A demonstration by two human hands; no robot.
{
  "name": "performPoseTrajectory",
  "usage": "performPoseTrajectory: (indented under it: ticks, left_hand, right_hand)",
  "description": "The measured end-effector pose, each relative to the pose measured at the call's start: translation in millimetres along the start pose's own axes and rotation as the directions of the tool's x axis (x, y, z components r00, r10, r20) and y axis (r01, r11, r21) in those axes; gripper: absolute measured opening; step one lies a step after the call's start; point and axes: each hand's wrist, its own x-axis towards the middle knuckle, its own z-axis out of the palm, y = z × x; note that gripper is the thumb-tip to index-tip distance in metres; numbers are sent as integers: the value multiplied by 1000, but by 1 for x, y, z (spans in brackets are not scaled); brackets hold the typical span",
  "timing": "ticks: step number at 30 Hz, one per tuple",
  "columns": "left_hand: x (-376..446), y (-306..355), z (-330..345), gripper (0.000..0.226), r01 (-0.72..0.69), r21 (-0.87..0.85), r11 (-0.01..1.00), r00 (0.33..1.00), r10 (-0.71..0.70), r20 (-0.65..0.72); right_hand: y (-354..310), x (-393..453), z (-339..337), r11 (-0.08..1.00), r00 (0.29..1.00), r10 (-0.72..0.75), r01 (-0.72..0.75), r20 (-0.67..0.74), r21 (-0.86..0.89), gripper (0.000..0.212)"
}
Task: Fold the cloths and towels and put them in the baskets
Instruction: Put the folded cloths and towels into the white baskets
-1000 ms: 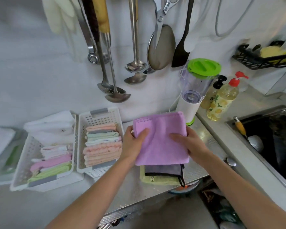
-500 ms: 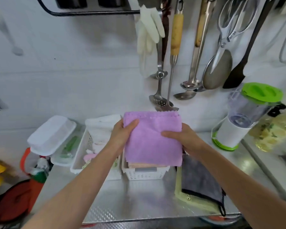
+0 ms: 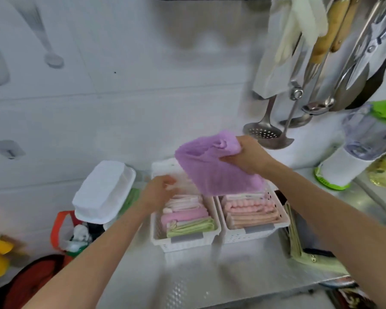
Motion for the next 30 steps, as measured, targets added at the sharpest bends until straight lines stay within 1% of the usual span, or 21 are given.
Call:
performPoseTrajectory:
  ticks: [1, 3, 4, 6, 7, 9, 12, 14, 16, 18, 20, 23, 24, 25, 28, 30]
  left_hand:
    - [1, -9, 1, 43, -12, 55, 998, 998, 9, 63]
    - [5, -20, 7, 57, -66, 141, 988, 984, 41, 175]
    - [7, -22, 10, 61, -109, 216, 970, 973, 60, 222]
    - [12, -23, 16, 65, -186, 343, 921, 957, 90, 277]
    - [15, -22, 20, 68, -214, 372, 903, 948, 100, 302]
    - [18, -19, 26, 73, -244, 396, 885, 929, 97, 356]
    - [23, -17, 35, 81, -266, 448, 853, 915, 77, 395]
    - [23, -15, 40, 78, -285, 481, 829, 905, 68, 419]
    - [22, -13, 43, 75, -292, 463, 837, 889, 59, 454]
    - [19, -14, 43, 76, -268, 401, 876, 862, 31, 506]
    - [17, -17, 40, 83, -253, 363, 897, 837, 15, 547]
    - [16, -20, 36, 96, -243, 377, 894, 816, -22, 578]
    - [16, -19, 37, 94, -243, 391, 888, 818, -29, 575]
    - [16, -18, 40, 85, -253, 406, 878, 833, -16, 552]
    - [16, -16, 47, 45, -301, 425, 854, 902, 110, 418]
    - [18, -9, 45, 34, -317, 427, 847, 913, 150, 380]
  right_hand:
    - [-5, 6, 2, 993, 1000, -28, 28, 0, -117, 16]
    - [-11, 18, 7, 946, 996, -84, 76, -11, -315, 17]
    - [-14, 22, 10, 925, 994, -106, 90, -24, -368, 16]
    - [-19, 29, 15, 908, 989, -131, 89, -75, -409, 12]
    - [-20, 33, 17, 909, 987, -123, 69, -107, -410, 12]
    - [-19, 39, 21, 935, 986, -77, 19, -151, -355, 11]
    - [-12, 46, 28, 960, 993, -13, -19, -115, -279, 9]
    - [-6, 45, 31, 968, 997, 7, -26, -75, -251, 14]
    - [0, 44, 31, 975, 997, 12, -28, -71, -222, 23]
    - [6, 45, 29, 979, 997, 10, -26, -78, -202, 21]
    - [10, 45, 26, 983, 997, 5, -20, -82, -182, 22]
    - [12, 44, 24, 989, 997, 3, -14, -80, -144, 25]
    - [13, 43, 24, 992, 996, 6, -17, -85, -129, 22]
    - [14, 42, 25, 994, 996, 9, -19, -89, -110, 18]
    - [18, 39, 28, 998, 996, 4, -10, -87, -68, 11]
    - [22, 38, 29, 998, 997, 1, -6, -84, -68, 13]
